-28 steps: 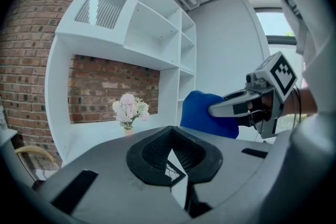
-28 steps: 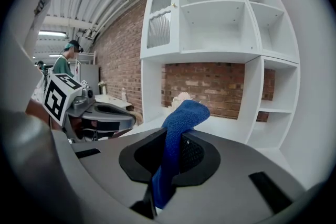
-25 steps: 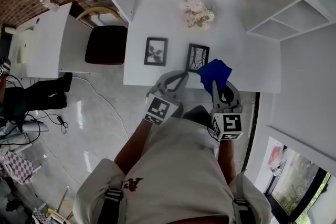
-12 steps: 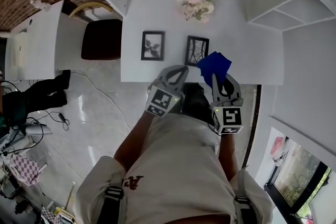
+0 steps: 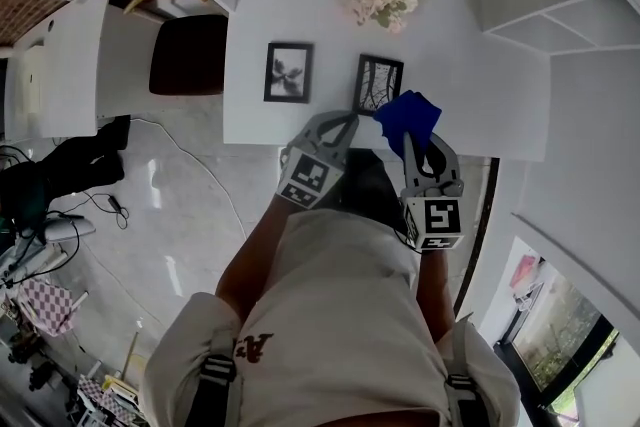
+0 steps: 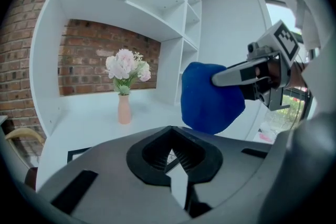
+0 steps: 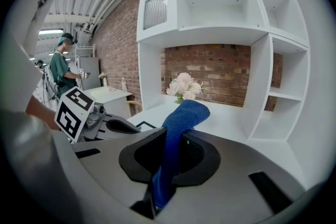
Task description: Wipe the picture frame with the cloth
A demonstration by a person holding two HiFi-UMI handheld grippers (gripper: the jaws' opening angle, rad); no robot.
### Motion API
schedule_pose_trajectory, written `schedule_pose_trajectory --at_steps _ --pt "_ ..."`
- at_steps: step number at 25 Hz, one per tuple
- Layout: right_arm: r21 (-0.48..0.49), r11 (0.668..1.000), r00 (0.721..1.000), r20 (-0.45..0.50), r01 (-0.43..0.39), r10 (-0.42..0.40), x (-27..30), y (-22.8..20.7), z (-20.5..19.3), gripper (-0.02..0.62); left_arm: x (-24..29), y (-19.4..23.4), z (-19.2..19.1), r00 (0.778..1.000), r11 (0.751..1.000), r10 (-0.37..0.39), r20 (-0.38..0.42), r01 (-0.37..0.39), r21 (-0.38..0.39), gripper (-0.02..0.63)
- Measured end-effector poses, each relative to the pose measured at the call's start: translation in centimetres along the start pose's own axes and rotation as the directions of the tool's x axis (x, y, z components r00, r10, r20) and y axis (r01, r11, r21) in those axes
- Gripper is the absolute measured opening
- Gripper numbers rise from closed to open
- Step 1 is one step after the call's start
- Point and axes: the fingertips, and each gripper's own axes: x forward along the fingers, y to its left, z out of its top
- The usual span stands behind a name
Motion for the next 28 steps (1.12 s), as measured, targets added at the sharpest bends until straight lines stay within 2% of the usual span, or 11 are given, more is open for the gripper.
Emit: schedule_pose_trajectory --at_steps 12,28 --pt "-0.007 0.998 0.998 -0.038 -0.054 0.054 1.9 -0.2 -2.5 0.028 2.0 1.0 -3.2 0.997 1.000 0.006 -0.076 -0.005 0.009 0.002" --pt "0.036 0.997 0.992 -0.101 -0.067 0.070 4.1 0.1 -6.0 0.028 4.4 1.7 -7.1 0.978 0.997 -0.009 -0.206 0.024 0.071 0.002"
